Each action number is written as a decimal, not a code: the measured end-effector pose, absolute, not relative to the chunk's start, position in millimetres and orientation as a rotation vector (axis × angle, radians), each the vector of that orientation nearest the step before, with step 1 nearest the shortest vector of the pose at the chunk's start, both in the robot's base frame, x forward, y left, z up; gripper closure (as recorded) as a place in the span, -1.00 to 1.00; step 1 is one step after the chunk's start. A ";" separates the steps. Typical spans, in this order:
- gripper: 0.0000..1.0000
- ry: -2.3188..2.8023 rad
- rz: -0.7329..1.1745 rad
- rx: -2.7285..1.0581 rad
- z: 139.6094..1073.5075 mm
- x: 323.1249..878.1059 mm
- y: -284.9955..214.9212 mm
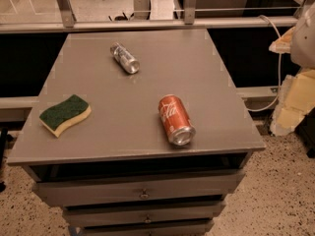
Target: Pick redbull can
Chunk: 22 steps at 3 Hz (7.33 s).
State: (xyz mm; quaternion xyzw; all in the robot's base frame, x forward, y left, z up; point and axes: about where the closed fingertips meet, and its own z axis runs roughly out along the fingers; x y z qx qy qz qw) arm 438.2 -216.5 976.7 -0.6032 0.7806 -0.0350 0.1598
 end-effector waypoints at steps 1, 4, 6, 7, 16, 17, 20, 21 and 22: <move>-1.00 2.230 -0.100 -1.724 976.7 438.2 -216.5; -1.00 2.181 0.130 -1.644 966.4 528.1 -119.9; -1.00 2.240 0.330 -1.444 952.4 628.0 -1.4; -1.00 2.240 0.330 -1.444 952.3 628.1 -1.4; -0.65 2.494 -0.022 -1.105 832.0 811.0 135.1; -0.17 2.516 -0.036 -1.095 827.1 811.4 130.3; 1.00 2.347 0.029 -1.063 899.7 811.5 124.2; 1.00 2.241 0.198 -1.043 917.7 806.7 115.5; 1.00 2.087 0.446 -0.980 928.5 799.0 96.0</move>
Offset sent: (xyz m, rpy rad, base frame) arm 0.0056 0.0082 -0.0026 0.0334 0.0074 0.0170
